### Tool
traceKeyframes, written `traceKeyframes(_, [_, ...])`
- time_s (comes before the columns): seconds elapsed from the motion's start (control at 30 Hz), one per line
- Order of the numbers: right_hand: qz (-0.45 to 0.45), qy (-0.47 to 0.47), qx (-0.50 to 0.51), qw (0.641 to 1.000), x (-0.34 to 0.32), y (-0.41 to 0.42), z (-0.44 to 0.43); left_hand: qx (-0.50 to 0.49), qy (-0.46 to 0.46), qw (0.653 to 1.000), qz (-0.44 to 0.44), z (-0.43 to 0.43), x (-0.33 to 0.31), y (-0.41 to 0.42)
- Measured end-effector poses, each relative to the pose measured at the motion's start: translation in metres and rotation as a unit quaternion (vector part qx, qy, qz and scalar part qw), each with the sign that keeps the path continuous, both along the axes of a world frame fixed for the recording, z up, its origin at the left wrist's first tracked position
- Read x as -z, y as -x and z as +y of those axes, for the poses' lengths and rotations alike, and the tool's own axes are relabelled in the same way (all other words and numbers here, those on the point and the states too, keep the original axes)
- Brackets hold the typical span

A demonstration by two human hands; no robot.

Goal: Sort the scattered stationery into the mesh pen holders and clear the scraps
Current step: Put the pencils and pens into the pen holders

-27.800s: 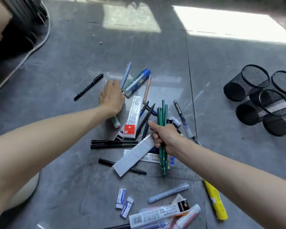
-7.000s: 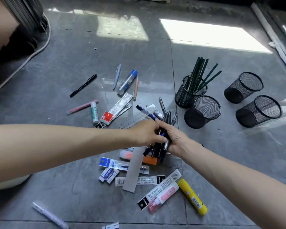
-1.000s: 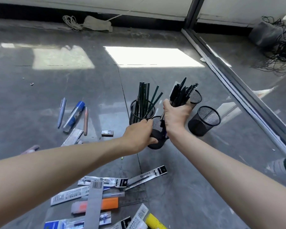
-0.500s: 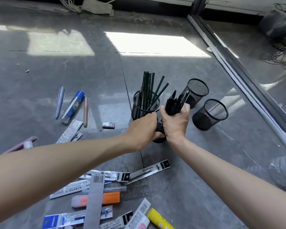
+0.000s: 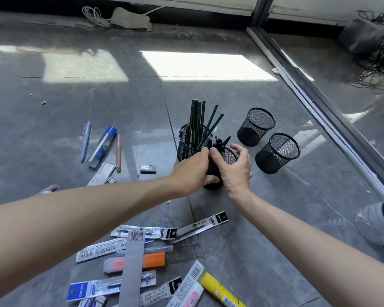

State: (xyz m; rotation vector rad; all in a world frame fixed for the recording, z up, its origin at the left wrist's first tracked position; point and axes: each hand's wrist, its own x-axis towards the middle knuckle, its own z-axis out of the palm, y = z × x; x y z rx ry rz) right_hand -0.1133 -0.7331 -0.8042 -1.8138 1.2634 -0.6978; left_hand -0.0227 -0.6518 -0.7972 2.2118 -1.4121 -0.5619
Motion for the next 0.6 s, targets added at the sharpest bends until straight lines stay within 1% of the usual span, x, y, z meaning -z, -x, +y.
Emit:
traceKeyframes(0.13, [-0.003, -0.002, -0.015, 1.0, -0.001, 0.008, 0.001, -0.01, -0.02, 1.0, 0.004, 0.006, -0.006, -0.003])
traceKeyframes(0.2, [0.007, 0.019, -0.017, 1.0, -0.001, 0.012, 0.005, -0.013, -0.031, 0.999, -0.007, 0.012, -0.01, -0.005])
traceKeyframes(0.27, [0.034, 0.102, 0.0, 0.994, -0.001, 0.018, 0.015, -0.022, -0.041, 0.999, -0.011, 0.02, -0.013, -0.007])
traceKeyframes(0.33, [0.036, 0.219, 0.001, 0.975, 0.0, 0.023, 0.027, -0.026, -0.055, 0.998, -0.027, 0.03, -0.013, -0.01])
traceKeyframes(0.37, [0.029, 0.274, -0.021, 0.961, 0.001, 0.026, 0.034, -0.02, -0.071, 0.996, -0.039, 0.036, -0.011, -0.012])
traceKeyframes(0.43, [0.027, 0.345, -0.111, 0.931, 0.005, 0.032, 0.049, 0.012, -0.134, 0.99, -0.052, 0.051, -0.006, -0.016])
traceKeyframes(0.47, [0.027, 0.36, -0.171, 0.917, 0.008, 0.034, 0.055, 0.035, -0.174, 0.983, -0.056, 0.06, -0.004, -0.017])
traceKeyframes(0.5, [0.033, 0.349, -0.238, 0.906, 0.011, 0.036, 0.06, 0.059, -0.213, 0.973, -0.06, 0.069, -0.002, -0.017])
traceKeyframes(0.53, [0.052, 0.308, -0.307, 0.899, 0.014, 0.038, 0.067, 0.083, -0.248, 0.963, -0.063, 0.079, 0.0, -0.015])
traceKeyframes(0.6, [0.15, 0.186, -0.415, 0.878, 0.02, 0.041, 0.082, 0.131, -0.311, 0.939, -0.067, 0.099, 0.003, -0.01])
